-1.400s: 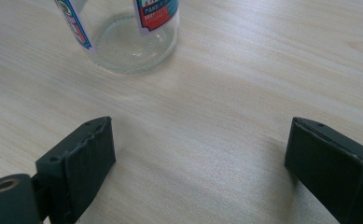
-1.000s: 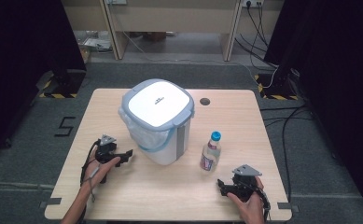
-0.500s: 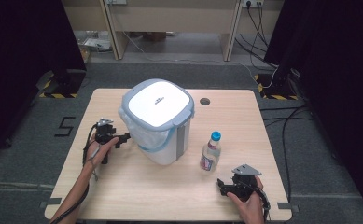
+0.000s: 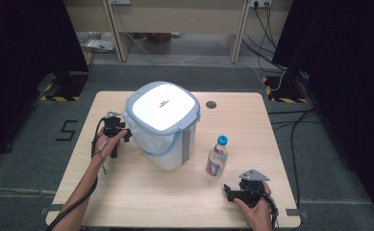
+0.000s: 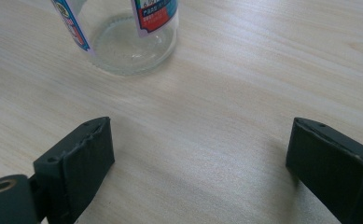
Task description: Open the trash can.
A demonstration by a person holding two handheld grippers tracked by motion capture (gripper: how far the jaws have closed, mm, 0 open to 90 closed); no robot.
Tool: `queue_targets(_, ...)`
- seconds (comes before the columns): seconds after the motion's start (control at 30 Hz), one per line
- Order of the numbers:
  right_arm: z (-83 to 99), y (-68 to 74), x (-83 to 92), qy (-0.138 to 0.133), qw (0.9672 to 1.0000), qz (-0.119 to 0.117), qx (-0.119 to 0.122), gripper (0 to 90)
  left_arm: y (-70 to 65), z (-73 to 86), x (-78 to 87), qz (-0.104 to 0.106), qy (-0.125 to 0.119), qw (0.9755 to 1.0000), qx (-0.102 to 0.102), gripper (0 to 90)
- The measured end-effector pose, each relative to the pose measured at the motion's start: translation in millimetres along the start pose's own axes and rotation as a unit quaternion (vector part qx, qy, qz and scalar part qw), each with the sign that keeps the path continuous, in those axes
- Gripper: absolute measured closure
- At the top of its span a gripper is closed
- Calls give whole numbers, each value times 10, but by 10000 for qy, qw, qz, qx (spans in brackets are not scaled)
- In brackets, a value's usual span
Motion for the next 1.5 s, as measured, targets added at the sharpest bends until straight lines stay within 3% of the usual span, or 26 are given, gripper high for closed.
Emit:
queue_targets(0.13,0,0,0,-2,10000,-2,3,77,-24,11,-89,143,71,9999,6,167)
queue_targets(0.3,-2,0,-2,0,10000,-3,1,76,-33,50,-152,147,229,9996,-52,181)
queue_targets(0.43,-3,-1,-5,-1,10000,0,-4,75,-34,70,-171,262,278,9993,10,174)
queue_targets(0.77,-7,-5,-9,-8,10000,9,12,73,-26,148,-132,239,323,9990,214,168)
queue_targets(1.03,-8,-3,-10,-11,10000,8,-1,73,-3,352,83,220,224,9975,638,158)
queue_targets(1.13,-8,-3,-10,-9,10000,6,-3,73,-9,417,162,206,114,9973,692,157)
queue_targets(1.43,-10,-5,-12,3,10000,18,-19,70,-112,614,426,-96,-121,9983,559,153)
queue_targets(1.5,-10,-4,-13,5,10000,16,-21,70,-148,665,499,-164,-100,9988,448,153)
Point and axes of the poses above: each handheld gripper's, and its own axes: x roughly backward along the jaws, z roughly out of its underside, y roughly to its left, the point moved 10 cm from there along -x, roughly forward along the jaws
